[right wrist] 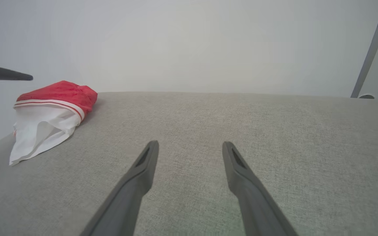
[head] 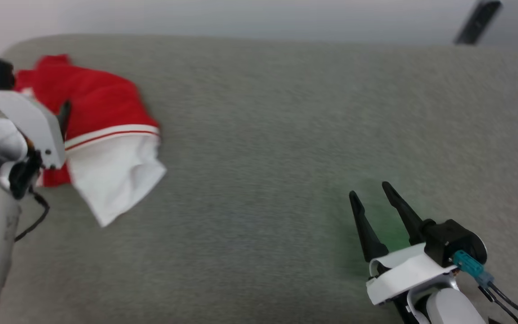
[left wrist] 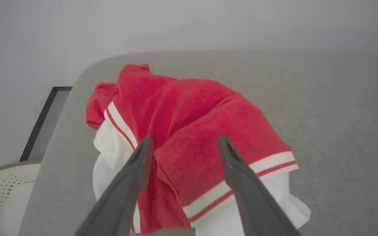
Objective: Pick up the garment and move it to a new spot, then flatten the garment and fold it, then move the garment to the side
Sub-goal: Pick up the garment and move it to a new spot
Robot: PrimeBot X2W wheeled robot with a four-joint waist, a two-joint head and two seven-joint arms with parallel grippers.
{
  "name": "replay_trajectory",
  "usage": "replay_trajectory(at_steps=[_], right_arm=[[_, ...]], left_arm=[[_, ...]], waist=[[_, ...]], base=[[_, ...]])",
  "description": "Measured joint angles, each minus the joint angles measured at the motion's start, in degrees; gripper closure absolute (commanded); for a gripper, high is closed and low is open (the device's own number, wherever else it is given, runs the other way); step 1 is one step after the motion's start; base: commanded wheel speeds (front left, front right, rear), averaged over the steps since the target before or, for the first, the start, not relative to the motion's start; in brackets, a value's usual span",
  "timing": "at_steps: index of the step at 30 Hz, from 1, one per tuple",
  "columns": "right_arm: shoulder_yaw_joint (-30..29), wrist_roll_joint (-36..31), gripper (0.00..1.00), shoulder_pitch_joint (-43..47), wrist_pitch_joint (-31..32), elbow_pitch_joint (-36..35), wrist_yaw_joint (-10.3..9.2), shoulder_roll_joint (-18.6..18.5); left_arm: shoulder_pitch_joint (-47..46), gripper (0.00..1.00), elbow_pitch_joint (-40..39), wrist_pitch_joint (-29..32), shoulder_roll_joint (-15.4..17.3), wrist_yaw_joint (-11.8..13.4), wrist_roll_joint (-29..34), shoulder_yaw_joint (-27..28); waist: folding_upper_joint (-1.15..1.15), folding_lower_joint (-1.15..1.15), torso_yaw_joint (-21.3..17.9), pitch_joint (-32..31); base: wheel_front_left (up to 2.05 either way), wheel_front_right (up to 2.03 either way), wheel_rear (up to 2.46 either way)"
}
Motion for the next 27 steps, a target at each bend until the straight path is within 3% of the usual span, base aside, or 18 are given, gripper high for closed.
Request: replay_trajectory(at_steps=[5, 9, 15, 22, 23, 24, 27], right_arm=[[1.00, 0.04, 0.00, -1.80, -0.24, -0.55, 0.00, 0.10], [1.85, -0.07, 0.00, -3.42, -0.26, -2.22, 0.00, 0.19], [2.91, -0.23, 0.00, -4.10, -0.15, -4.54, 0.00, 0.21], [2.60, -0.15, 0.00, -3.28, 0.12, -6.61, 0.00, 0.22], [2.65, -0.11, 0.00, -3.27, 0.24, -6.86, -0.01, 0.22], [2.75, -0.11, 0.00, -3.30, 0.29, -6.98, -0.01, 0.21], [2.85, -0.11, 0.00, -3.44, 0.48, -7.13, -0.01, 0.24]], left_arm=[[-1.58, 0.00, 3.67, 9.46, 3.45, -0.07, -5.86, -4.34], [-3.69, 0.00, 7.51, 10.50, 6.49, -0.07, -6.37, -6.21], [-4.54, 0.00, 13.39, 13.25, 7.47, -0.07, -9.67, -6.48], [-5.50, 0.00, 14.72, 13.85, 9.29, -0.12, -12.30, -7.05], [-5.50, 0.55, 14.70, 13.63, 9.44, -0.07, -12.78, -7.08], [-5.48, 1.00, 14.67, 13.30, 9.58, -0.08, -13.19, -7.10], [-5.35, 1.00, 13.93, 11.72, 9.14, -0.03, -14.44, -7.49]], waist=[[0.00, 0.00, -3.85, 3.42], [0.00, 0.00, -6.05, 6.49], [0.00, 0.00, -9.44, 10.44], [0.00, 0.00, -12.09, 13.72], [0.00, 0.00, -12.28, 13.96], [0.00, 0.00, -12.41, 14.11], [0.00, 0.00, -12.46, 13.81]], base=[[0.00, 0.00, 0.00], [0.00, 0.00, 0.00], [0.00, 0.00, 0.00], [0.00, 0.00, 0.00], [0.00, 0.00, 0.00], [0.00, 0.00, 0.00], [0.00, 0.00, 0.00]])
